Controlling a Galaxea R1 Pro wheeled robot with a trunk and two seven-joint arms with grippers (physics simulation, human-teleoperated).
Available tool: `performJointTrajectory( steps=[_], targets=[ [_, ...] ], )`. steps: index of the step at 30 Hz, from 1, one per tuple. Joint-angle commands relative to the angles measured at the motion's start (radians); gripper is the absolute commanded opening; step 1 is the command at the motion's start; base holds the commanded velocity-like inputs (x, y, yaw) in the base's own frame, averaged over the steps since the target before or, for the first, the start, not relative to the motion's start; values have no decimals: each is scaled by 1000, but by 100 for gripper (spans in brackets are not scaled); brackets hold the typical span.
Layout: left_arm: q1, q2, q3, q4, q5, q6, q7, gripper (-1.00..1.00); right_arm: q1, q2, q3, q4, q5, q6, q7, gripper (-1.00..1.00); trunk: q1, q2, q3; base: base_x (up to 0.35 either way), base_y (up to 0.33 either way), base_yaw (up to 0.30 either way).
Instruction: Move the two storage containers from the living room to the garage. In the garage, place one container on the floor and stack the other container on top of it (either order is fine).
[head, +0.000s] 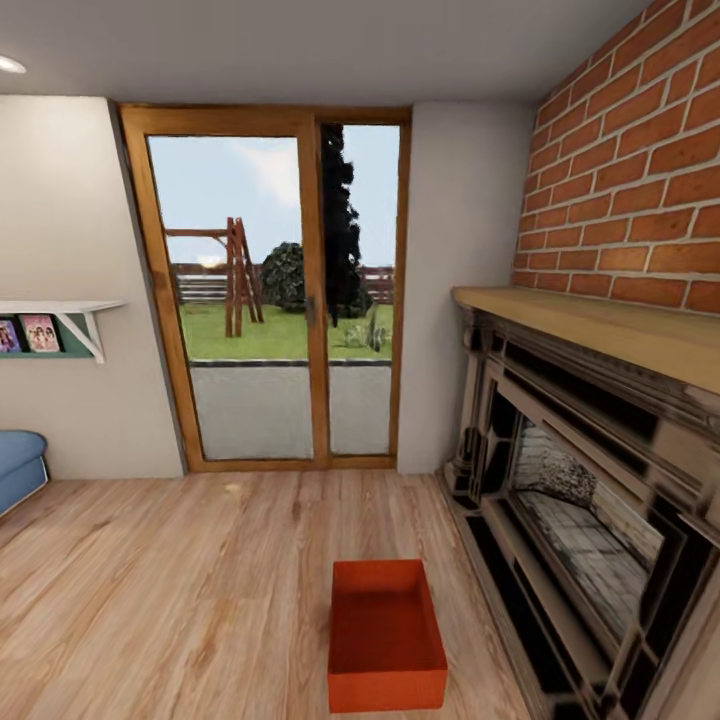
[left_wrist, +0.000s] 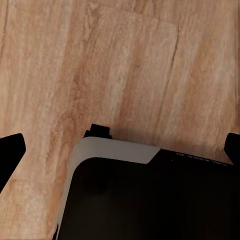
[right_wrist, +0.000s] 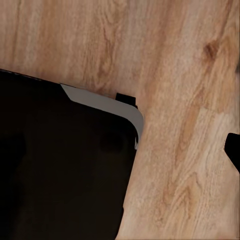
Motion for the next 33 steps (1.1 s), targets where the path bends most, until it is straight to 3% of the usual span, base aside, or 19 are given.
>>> performJointTrajectory(
  steps=[1, 17, 33],
  targets=[
    [-1, 0, -7, 1, 10, -3, -3, 100, -2, 0, 2, 3, 4, -6, 2, 100, 1, -1, -1, 316, -150, 0],
    [-1, 0, -7, 1, 10, -4, -3, 100, -2, -2, 1, 3, 5, -7, 2, 100, 1, -1, -1, 302, -181, 0],
    [-1, 0, -7, 1, 10, -4, -3, 100, -2, -5, 3, 3, 7, -2, 2, 100, 1, -1, -1, 320, -11, 0]
  ],
)
